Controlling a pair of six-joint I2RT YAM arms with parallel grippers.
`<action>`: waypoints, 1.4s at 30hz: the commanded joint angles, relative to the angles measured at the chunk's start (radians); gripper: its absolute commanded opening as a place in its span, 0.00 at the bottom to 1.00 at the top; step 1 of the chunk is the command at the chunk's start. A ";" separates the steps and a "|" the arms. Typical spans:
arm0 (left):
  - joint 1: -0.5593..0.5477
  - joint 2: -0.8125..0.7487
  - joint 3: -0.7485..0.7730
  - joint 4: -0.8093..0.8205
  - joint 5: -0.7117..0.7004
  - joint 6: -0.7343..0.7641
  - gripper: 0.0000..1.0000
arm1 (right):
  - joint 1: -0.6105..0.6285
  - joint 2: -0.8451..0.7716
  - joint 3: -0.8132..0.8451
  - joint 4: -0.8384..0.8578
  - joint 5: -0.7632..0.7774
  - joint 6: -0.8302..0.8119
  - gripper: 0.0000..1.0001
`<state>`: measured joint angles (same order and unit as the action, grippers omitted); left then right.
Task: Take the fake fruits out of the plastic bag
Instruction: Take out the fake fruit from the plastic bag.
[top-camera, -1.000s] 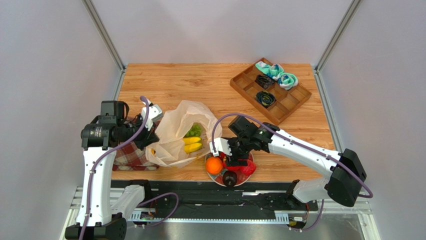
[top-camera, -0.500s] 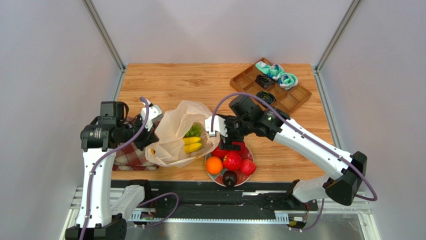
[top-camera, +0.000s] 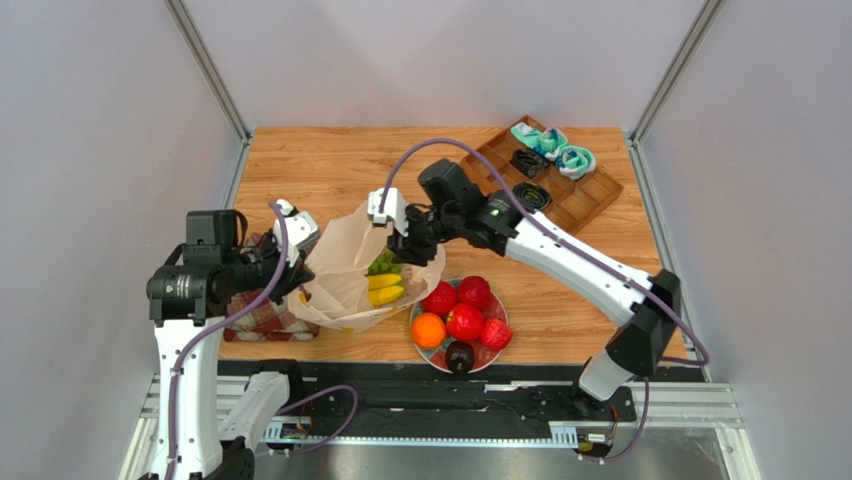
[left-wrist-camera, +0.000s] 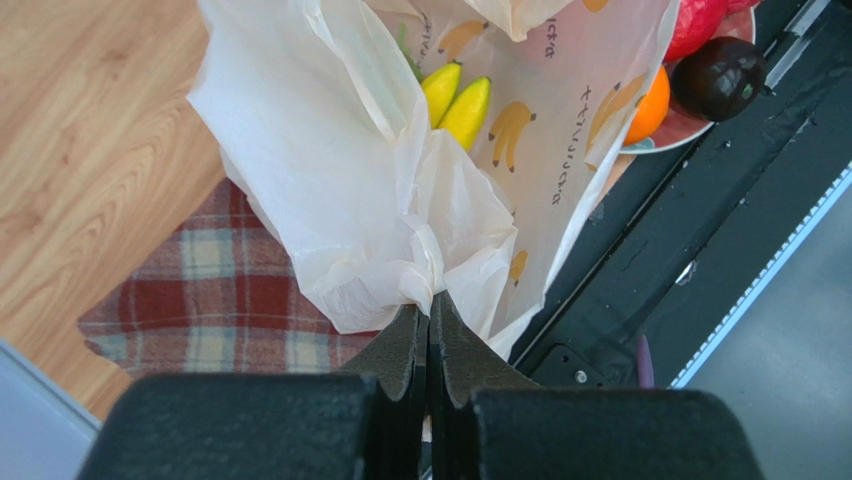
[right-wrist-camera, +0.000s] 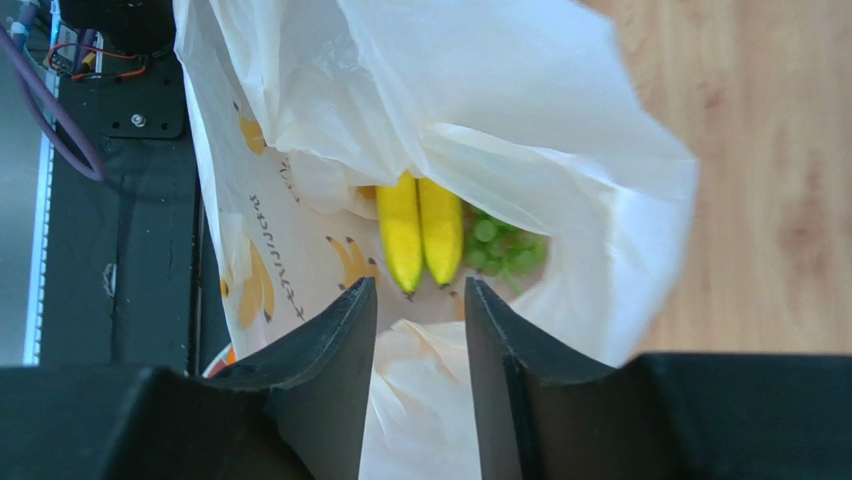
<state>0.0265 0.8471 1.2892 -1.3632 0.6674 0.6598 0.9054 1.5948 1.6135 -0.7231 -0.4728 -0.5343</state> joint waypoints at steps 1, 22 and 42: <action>-0.002 -0.032 0.097 -0.201 0.038 0.026 0.00 | 0.036 0.106 -0.003 0.083 0.058 0.176 0.33; -0.002 -0.411 -0.172 -0.318 -0.560 0.123 0.00 | 0.231 0.367 -0.078 0.384 0.598 0.493 0.08; -0.002 -0.402 -0.174 -0.318 -0.528 0.139 0.00 | 0.245 0.481 -0.052 0.323 0.415 0.401 1.00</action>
<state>0.0257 0.4152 1.0904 -1.3693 0.1108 0.7845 1.1404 2.0804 1.6154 -0.3859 -0.0032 -0.0952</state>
